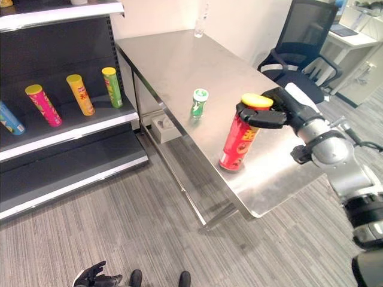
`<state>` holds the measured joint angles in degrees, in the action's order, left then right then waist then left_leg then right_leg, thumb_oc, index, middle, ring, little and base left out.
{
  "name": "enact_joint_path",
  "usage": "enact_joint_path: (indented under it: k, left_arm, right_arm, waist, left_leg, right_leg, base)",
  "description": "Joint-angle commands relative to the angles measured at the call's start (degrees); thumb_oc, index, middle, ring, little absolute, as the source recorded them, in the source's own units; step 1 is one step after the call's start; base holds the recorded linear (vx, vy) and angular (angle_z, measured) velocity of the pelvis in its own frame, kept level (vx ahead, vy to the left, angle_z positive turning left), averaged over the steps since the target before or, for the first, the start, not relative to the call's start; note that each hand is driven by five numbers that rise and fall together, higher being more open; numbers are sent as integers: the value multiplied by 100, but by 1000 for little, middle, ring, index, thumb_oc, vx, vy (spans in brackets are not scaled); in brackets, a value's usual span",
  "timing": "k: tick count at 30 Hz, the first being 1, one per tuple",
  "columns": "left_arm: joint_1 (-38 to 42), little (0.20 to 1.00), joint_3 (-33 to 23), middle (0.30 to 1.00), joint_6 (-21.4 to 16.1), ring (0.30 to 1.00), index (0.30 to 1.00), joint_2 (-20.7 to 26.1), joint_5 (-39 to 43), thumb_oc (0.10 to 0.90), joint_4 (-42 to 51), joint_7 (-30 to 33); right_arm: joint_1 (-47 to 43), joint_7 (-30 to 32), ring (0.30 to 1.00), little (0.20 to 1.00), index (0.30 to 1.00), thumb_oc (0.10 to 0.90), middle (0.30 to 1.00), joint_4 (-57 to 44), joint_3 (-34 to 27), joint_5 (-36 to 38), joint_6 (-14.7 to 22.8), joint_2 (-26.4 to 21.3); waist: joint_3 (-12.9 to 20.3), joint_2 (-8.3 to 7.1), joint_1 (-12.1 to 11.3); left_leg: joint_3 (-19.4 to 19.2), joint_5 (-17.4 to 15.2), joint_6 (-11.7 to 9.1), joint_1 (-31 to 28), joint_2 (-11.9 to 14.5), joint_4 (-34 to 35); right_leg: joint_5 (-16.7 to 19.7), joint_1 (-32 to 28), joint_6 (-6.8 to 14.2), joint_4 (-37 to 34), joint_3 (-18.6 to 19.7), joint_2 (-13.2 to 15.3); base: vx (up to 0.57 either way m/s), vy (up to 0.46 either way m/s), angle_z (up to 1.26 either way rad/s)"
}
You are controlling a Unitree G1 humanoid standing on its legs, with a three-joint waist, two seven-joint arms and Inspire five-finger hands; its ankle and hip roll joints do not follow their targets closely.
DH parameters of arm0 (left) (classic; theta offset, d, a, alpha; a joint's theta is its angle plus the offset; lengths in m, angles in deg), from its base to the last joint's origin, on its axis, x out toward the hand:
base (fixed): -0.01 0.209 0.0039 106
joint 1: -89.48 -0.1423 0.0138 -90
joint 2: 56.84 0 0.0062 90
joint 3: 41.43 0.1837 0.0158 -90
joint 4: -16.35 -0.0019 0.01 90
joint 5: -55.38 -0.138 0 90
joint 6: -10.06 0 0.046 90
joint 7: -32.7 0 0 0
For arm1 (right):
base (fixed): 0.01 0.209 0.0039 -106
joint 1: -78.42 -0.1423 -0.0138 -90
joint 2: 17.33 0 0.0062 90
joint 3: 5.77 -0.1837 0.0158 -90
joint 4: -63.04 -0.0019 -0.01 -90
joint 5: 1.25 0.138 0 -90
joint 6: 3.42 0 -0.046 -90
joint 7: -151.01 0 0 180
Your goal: Put the goods on the table back onto the shelves and tidy them up.
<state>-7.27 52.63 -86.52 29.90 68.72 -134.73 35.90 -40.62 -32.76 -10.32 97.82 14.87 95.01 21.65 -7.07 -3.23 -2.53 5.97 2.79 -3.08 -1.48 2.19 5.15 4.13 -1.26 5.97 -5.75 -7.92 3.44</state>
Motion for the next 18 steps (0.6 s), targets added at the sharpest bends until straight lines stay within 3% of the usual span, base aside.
enact_joint_path:
  k: [1,8,9,11,14,18]
  left_arm:
    - [150,900,58,900,-224,900,900,429,-69,800,34,113]
    - [120,900,-29,900,-215,900,900,517,-61,800,161,87]
    - [95,900,-46,900,-225,900,900,551,19,800,294,65]
    - [75,900,-96,900,-230,900,900,526,140,800,401,74]
    - [59,900,-98,900,-229,900,900,506,151,800,437,63]
    - [-47,900,-138,900,-250,900,900,421,119,800,507,20]
  right_arm:
    - [-389,833,300,300,300,400,300,-701,-1215,334,667,-95]
    - [-117,985,300,300,300,400,300,-1424,-1949,388,878,-48]
    - [-301,1039,300,300,300,400,300,-1627,-1988,364,941,-57]
    - [-452,1068,300,300,300,400,300,-1767,-1901,301,967,-94]
    - [-477,1064,300,300,300,400,300,-1802,-1872,286,949,-100]
    - [-572,1053,300,300,300,400,300,-1951,-1739,120,909,-149]
  waist:
    - [389,-207,-136]
    - [295,-179,-215]
    - [177,-147,-331]
    - [51,-124,-414]
    - [-9,-120,-415]
    - [-46,-146,-449]
  left_leg:
    - [-192,-211,-510,90,297,-26]
    - [129,-5,-671,311,435,-38]
    - [451,216,-758,557,478,-19]
    - [645,299,-787,810,437,-107]
    - [624,283,-788,875,419,-224]
    - [246,119,-765,803,683,-495]
  right_leg:
    - [-880,-536,566,232,-200,311]
    - [-1084,-488,414,408,-286,125]
    - [-1187,-432,302,442,-334,-46]
    - [-1241,-426,240,464,-506,-97]
    - [-1237,-434,228,479,-611,-80]
    - [-1107,-387,260,496,-882,97]
  base:
    - [-38,-147,5]
    - [-99,-125,23]
    - [-151,-126,41]
    - [-175,-125,38]
    - [-102,-8,66]
    - [-70,133,38]
